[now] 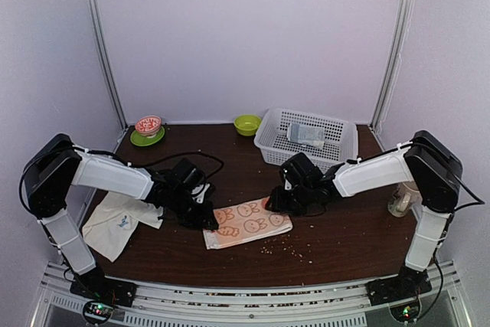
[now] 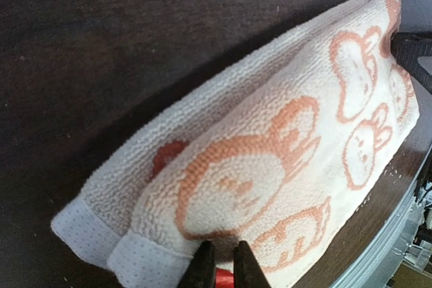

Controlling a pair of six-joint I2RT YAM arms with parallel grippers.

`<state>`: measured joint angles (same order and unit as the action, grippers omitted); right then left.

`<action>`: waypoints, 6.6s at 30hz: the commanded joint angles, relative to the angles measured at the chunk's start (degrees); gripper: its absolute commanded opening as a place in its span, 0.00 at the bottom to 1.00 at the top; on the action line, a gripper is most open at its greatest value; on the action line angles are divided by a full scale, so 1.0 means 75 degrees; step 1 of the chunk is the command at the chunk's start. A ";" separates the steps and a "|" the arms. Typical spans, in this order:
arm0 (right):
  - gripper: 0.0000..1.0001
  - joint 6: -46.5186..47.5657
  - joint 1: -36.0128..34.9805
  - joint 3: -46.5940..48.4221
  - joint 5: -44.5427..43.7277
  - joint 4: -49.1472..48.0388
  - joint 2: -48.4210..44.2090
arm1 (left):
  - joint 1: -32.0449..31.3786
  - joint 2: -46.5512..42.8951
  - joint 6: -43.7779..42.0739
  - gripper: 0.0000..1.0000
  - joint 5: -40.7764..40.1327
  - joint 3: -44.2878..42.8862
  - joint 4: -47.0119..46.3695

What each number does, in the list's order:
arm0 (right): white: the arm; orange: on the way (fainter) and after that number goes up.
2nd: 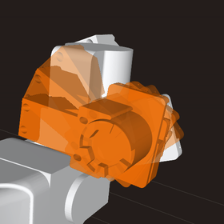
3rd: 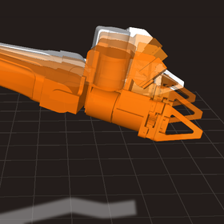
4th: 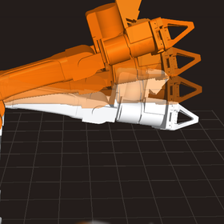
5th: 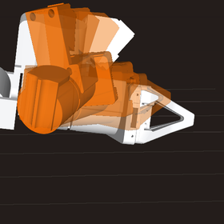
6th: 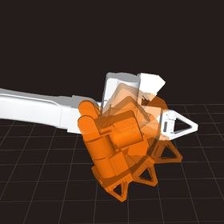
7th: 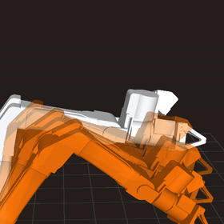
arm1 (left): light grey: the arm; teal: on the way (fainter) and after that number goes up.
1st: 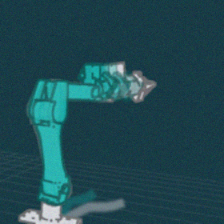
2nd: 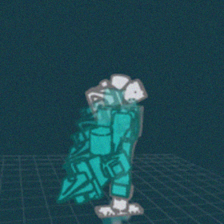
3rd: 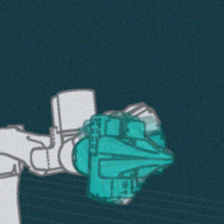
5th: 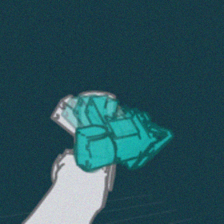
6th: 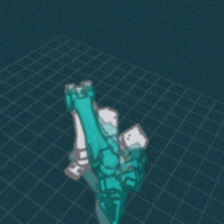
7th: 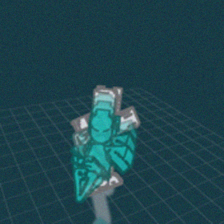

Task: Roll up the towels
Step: Smooth out the towel at the center of the board, then roll the towel at the center of the board.

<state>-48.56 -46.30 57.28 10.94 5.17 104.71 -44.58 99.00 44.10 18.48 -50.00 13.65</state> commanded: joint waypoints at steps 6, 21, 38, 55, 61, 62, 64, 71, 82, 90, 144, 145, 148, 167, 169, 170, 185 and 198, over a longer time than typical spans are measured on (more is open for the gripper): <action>0.57 0.0297 0.0108 -0.0175 0.0465 -0.0034 -0.0609 | 0.0071 -0.0292 -0.0578 0.35 -0.0640 0.0266 0.1019; 0.46 0.0843 -0.1020 -0.0290 0.0036 0.0765 -0.1037 | 0.0060 -0.0536 -0.1056 0.52 -0.0549 -0.1994 0.2049; 0.38 0.0514 -0.1215 -0.1366 0.0166 0.0648 -0.0941 | 0.0712 0.0688 -0.0896 0.15 -0.0455 -0.0654 0.0900; 0.53 -0.0408 -0.0143 -0.1652 0.0266 -0.0153 -0.1716 | 0.0619 0.0733 -0.1055 0.15 -0.0349 -0.0324 0.0659; 0.48 -0.0779 -0.0048 -0.1690 0.0741 -0.0773 -0.1108 | 0.0543 0.0791 -0.1025 0.15 -0.0385 -0.0258 0.0597; 0.46 -0.0822 -0.0038 -0.1669 0.0776 -0.0833 -0.1009 | 0.0536 0.0786 -0.1017 0.15 -0.0389 -0.0242 0.0594; 0.42 -0.0886 -0.0040 -0.1629 0.0785 -0.0795 -0.0842 | 0.0533 0.0791 -0.1019 0.15 -0.0396 -0.0216 0.0577; 0.19 -0.0858 -0.0002 -0.1679 0.0814 -0.0552 -0.0550 | 0.0450 0.0774 -0.1046 0.15 -0.0372 -0.0164 0.0571; 0.00 0.0834 0.0670 -0.2114 -0.0703 0.2152 -0.2760 | -0.0660 0.0927 -0.0653 0.15 -0.0048 -0.1088 0.0571; 0.00 0.1726 0.0719 -0.2029 -0.1450 0.3503 -0.3902 | -0.1041 0.1232 -0.0657 0.28 -0.0061 -0.2463 0.0993; 0.34 0.0697 0.2007 -0.3383 0.1116 -0.0550 -0.2440 | -0.1041 0.2369 -0.1320 0.17 -0.0781 -0.3209 0.1790; 0.28 0.0710 0.2003 -0.3382 0.1119 -0.0549 -0.2390 | -0.1047 0.2376 -0.1315 0.16 -0.0784 -0.3186 0.1790; 0.11 0.0805 0.2001 -0.3338 0.0951 -0.0382 -0.2465 | -0.1041 0.2386 -0.1303 0.15 -0.0779 -0.3092 0.1749; 0.00 0.1475 0.0520 -0.1278 -0.1262 0.2751 -0.2809 | -0.1041 0.2463 -0.1193 0.13 -0.0201 -0.2895 0.1168; 0.00 0.1408 0.0338 -0.1075 -0.1342 0.2801 -0.2556 | -0.1041 0.2458 -0.1212 0.13 -0.0152 -0.2890 0.1158; 0.00 0.1376 0.0257 -0.0985 -0.1358 0.2797 -0.2422 | -0.1041 0.2455 -0.1209 0.13 -0.0134 -0.2879 0.1142; 0.00 0.1229 0.0039 -0.0762 -0.1865 0.2959 -0.2136 | -0.1041 0.2358 -0.1174 0.12 -0.0107 -0.2585 0.0964; 0.60 0.0176 0.0682 -0.2838 -0.0976 0.2194 -0.4017 | -0.1041 0.2345 -0.1071 0.09 -0.0181 -0.2504 0.0911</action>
<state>-42.30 -41.80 40.10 0.71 25.06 79.66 -52.18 115.07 35.44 18.55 -71.24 16.53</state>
